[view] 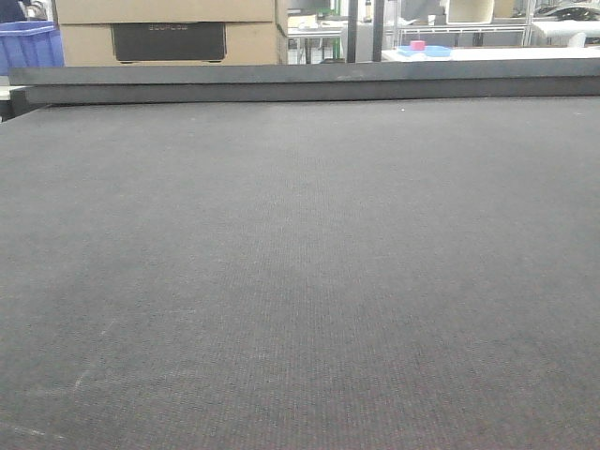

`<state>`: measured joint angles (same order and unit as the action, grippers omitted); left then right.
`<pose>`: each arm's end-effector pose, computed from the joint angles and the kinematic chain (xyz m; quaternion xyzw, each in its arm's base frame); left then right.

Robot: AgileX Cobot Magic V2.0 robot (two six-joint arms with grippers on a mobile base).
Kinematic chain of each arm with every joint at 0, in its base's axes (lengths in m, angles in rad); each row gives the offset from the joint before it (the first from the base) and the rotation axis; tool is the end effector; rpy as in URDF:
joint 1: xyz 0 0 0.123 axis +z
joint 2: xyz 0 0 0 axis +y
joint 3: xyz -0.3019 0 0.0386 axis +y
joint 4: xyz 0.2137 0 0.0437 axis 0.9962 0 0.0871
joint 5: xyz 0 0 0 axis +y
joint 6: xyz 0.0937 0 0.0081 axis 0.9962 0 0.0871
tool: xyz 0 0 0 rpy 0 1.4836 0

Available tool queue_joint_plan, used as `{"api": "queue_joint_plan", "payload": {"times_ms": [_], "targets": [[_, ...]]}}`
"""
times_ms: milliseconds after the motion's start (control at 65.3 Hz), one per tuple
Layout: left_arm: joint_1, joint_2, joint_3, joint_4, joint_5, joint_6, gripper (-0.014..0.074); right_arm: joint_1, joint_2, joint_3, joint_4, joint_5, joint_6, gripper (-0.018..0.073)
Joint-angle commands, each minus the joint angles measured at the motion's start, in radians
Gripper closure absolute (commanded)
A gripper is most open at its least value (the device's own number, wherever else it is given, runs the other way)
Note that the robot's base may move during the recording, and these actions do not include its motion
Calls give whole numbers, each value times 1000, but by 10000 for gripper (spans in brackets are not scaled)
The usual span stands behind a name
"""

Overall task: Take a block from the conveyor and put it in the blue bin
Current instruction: 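Lift both held blocks up off the conveyor belt, then turn the base away from the conveyor while holding both blocks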

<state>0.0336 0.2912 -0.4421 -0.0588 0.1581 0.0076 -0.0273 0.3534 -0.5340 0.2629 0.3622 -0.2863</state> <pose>0.0204 -0.0002 0.3294 -0.0251 0.6777 -0.0093 0.7348 0.0260 0.0080 0.3372 -0.0358 0.7348 0.0112 0.6772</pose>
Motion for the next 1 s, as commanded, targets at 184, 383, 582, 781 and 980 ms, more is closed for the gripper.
{"api": "queue_joint_plan", "payload": {"times_ms": [184,383,582,781,980], "targets": [[1,-4,1,-8,-19,0,707,2,-4,4,4,-31,-4,720],[1,-4,1,-8,-19,0,707,2,-4,4,4,-31,-4,720],[1,-4,1,-8,-19,0,707,2,-4,4,4,-31,-4,720],[1,-4,1,-8,-19,0,707,2,-4,4,4,-31,-4,720],[1,-4,1,-8,-19,0,707,2,-4,4,4,-31,-4,720]]}}
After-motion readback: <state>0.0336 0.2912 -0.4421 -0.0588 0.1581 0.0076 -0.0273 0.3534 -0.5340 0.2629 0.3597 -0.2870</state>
